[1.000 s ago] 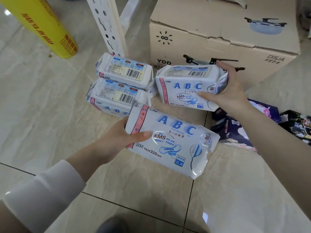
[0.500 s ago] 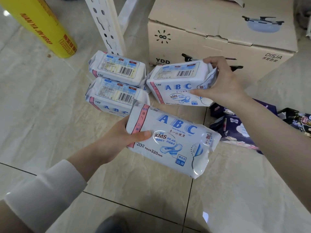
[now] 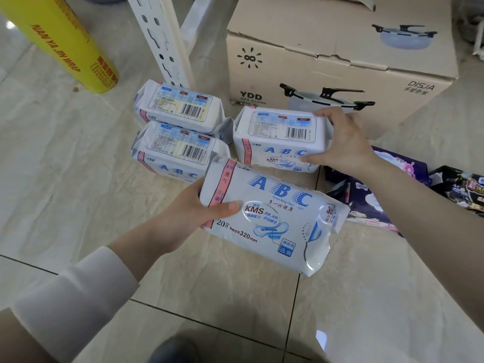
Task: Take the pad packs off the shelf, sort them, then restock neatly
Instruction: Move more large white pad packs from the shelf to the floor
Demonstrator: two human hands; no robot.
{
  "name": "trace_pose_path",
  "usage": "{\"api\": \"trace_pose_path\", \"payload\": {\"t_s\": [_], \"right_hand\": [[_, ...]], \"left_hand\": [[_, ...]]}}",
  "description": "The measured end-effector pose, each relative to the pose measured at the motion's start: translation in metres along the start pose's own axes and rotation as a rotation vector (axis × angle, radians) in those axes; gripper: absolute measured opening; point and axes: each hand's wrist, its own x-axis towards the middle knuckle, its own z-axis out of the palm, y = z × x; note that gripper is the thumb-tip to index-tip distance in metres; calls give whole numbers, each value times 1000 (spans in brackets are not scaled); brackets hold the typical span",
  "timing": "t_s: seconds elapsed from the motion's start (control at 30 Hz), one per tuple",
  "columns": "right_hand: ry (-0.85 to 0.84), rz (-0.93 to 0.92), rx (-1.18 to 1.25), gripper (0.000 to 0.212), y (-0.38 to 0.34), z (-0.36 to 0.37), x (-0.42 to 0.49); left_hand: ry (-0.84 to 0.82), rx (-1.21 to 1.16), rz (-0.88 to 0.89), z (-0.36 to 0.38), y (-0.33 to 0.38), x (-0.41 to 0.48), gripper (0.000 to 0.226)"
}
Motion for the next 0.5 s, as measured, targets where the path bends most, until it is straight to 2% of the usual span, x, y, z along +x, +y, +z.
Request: {"api": "trace_pose_path", "payload": {"t_s": [0.1, 0.2, 0.27, 0.33, 0.4, 0.5], "right_hand": [[-19, 13, -58, 82, 5, 0, -1], [-35, 18, -54, 76, 6, -6, -3], [1, -7, 4, 63, -2, -14, -8], [21, -40, 95, 47, -16, -28, -17], [-74, -48, 199, 36, -31, -43, -28], [-388, -44, 342, 47, -48, -59, -43]], "left_hand": [[3, -17, 6, 2, 0, 2, 63], [7, -9, 18, 5, 0, 4, 52], [7, -17, 21, 8, 2, 4, 44], [2, -15, 28, 10, 4, 4, 44], [-3, -11, 41, 12, 6, 4, 52], [1, -20, 52, 14, 9, 6, 58]]}}
